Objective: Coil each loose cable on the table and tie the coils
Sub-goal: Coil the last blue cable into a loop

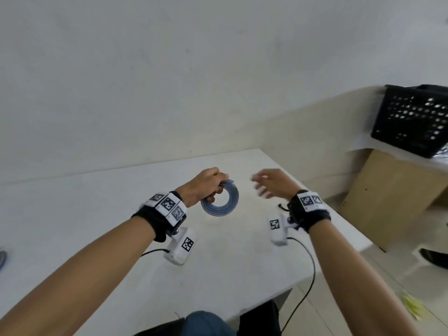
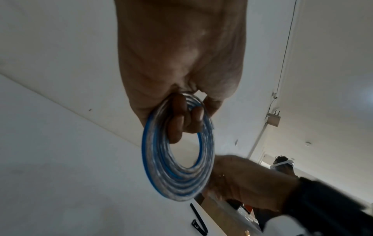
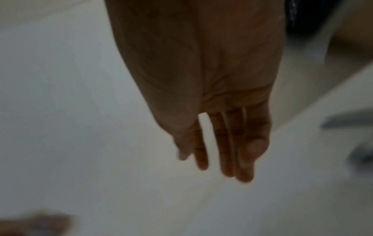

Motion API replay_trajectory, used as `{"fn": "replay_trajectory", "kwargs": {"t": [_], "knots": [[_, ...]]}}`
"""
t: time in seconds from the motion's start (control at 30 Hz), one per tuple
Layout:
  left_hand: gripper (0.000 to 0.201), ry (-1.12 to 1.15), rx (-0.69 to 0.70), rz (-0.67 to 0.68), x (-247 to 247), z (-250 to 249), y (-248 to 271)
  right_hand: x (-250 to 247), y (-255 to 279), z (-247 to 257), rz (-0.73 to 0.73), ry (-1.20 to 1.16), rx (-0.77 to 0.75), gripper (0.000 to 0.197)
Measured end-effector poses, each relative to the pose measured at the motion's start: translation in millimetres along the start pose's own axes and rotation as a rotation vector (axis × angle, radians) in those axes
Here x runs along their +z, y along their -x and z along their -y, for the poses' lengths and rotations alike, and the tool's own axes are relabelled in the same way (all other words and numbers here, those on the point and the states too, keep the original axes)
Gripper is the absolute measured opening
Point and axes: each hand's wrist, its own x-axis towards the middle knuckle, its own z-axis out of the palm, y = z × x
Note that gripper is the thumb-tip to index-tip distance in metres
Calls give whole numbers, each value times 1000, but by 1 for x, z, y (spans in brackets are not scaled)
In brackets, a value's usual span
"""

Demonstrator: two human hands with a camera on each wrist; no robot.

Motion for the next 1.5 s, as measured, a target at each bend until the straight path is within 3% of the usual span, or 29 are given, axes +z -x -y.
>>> {"fn": "replay_trajectory", "kwargs": {"t": [0.07, 0.13, 0.27, 0.4, 0.47, 0.6, 0.7, 0.8, 1.03, 1.1, 1.17, 1.27, 1.5], "knots": [[27, 10, 6, 28, 10, 4, -1, -30, -15, -40, -205, 424, 208, 27], [28, 26, 17, 55, 16, 4, 0, -42, -18, -68, -328, 620, 340, 42], [30, 64, 33, 62, 21, 6, -2, -32, -18, -90, -304, 654, 447, 48], [31, 81, 28, 41, 9, 12, -6, -10, -31, -78, -313, 531, 424, 22], [31, 91, 26, 11, -6, 16, -6, 6, -39, -53, -262, 339, 327, 18], [29, 134, 34, -130, -51, 29, -2, 55, -35, 27, -40, -399, -46, 12], [27, 193, 54, -283, -94, 49, 9, 96, -25, 85, 184, -603, -227, 18], [23, 270, 82, -436, -132, 67, 23, 141, -24, 115, 303, -474, -303, 30], [29, 225, 86, -716, -204, 106, 44, 264, -45, 157, 432, -250, -450, 16], [30, 246, 96, -738, -219, 113, 46, 285, -50, 164, 425, -227, -488, 15], [32, 273, 95, -765, -231, 117, 49, 302, -55, 167, 327, -231, -525, 14], [23, 313, 99, -801, -245, 127, 54, 322, -56, 166, 246, -252, -599, 9], [35, 193, 224, -704, -261, 128, 63, 341, -52, 163, 183, -221, -791, 16]]}}
